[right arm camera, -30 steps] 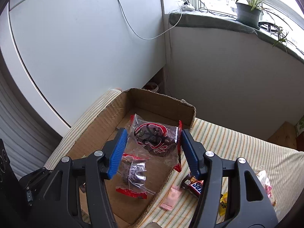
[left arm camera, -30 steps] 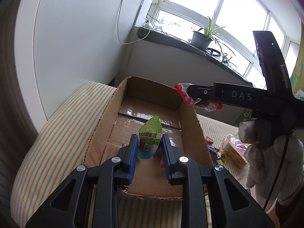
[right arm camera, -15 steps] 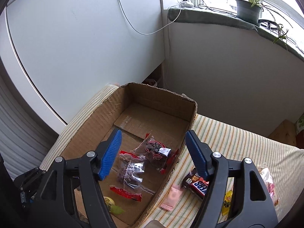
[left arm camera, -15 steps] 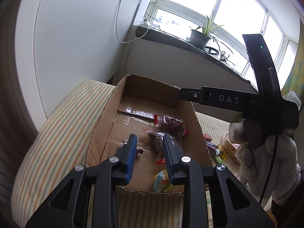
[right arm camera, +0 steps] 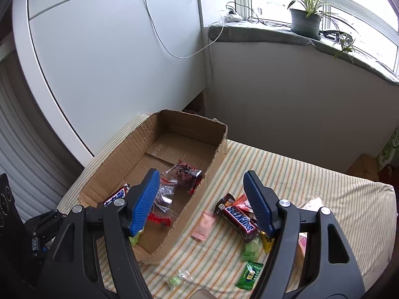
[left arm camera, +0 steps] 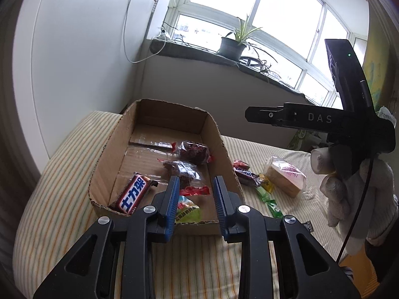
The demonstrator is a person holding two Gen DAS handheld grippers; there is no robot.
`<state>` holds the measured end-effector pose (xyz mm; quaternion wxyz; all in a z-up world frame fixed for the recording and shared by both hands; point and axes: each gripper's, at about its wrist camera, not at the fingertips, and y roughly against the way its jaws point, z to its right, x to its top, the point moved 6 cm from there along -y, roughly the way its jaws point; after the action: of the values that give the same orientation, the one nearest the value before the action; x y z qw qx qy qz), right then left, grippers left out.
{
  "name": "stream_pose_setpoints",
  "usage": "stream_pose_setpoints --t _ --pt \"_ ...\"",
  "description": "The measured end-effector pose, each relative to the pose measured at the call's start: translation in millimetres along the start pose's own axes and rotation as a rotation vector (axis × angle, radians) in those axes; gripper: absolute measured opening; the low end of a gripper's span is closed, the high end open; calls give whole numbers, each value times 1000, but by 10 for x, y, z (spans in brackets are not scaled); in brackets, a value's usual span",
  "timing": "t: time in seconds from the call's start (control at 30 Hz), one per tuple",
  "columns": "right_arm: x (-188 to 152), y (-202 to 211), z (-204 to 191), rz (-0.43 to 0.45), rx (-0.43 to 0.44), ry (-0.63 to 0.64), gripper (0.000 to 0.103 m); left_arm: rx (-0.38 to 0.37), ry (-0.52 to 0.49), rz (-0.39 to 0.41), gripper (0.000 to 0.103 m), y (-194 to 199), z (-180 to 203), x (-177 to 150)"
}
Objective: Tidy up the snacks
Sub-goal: 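Move both tools back over the table toward the black wrapped candy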
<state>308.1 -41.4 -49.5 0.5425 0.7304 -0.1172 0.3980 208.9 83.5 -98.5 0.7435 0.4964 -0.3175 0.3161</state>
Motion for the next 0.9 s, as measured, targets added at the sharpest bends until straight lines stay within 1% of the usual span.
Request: stream_pose_setpoints --t 0.2,0.3,0.4,0.57,0.6,0.7,0.8,0.9 --pt "-227 433 217 31 -8 -27 72 -61 -49 -2 26 108 198 -117" --pt "-415 609 369 36 -12 -56 72 -101 -78 -24 26 114 338 -213" --pt "-667 718 541 20 -4 -106 72 -170 -95 -57 26 109 515 -318" --pt "-1141 739 815 -51 -20 -145 72 -236 -135 -118 26 61 733 -526" --pt "-1225 731 858 -65 -27 -147 72 -241 -139 -134 26 34 751 -576" --pt "-1428 697 947 -98 -30 -152 72 -217 -145 -176 26 -68 756 -717" --pt "-1549 653 995 -114 -18 -152 72 -194 -154 -211 26 -194 751 -782" --pt "-1604 608 1002 -124 3 -144 72 -175 -153 -226 26 -272 748 -794"
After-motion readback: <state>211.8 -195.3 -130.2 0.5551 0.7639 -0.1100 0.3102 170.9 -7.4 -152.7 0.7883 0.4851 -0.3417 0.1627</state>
